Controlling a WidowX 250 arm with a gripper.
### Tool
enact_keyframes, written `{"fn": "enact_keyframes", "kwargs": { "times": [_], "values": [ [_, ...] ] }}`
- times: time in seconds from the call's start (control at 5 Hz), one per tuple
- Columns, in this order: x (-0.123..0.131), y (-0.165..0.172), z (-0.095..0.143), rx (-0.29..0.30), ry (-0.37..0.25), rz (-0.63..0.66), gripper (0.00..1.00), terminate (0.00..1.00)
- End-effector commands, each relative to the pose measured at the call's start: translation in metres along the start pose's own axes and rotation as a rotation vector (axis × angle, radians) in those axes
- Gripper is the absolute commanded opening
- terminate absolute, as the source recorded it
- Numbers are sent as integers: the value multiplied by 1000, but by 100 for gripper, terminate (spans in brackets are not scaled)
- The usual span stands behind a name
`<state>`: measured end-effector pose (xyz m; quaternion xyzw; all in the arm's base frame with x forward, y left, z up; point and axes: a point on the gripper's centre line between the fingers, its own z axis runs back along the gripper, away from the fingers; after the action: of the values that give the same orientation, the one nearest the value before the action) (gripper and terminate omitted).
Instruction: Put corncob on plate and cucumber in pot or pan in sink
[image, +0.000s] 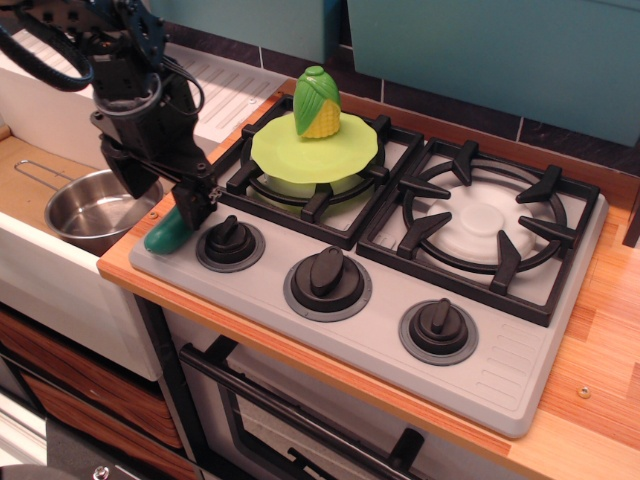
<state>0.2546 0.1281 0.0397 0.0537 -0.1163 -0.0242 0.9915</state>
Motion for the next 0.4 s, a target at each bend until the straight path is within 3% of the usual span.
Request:
{"fn": "enact_keyframes", "kwargs": {
  "times": [0.0,0.2],
  "values": [
    [3,5,2,8,-35,-10,100,0],
    [5,5,-3,-14,-44,-14,100,0]
  ]
}}
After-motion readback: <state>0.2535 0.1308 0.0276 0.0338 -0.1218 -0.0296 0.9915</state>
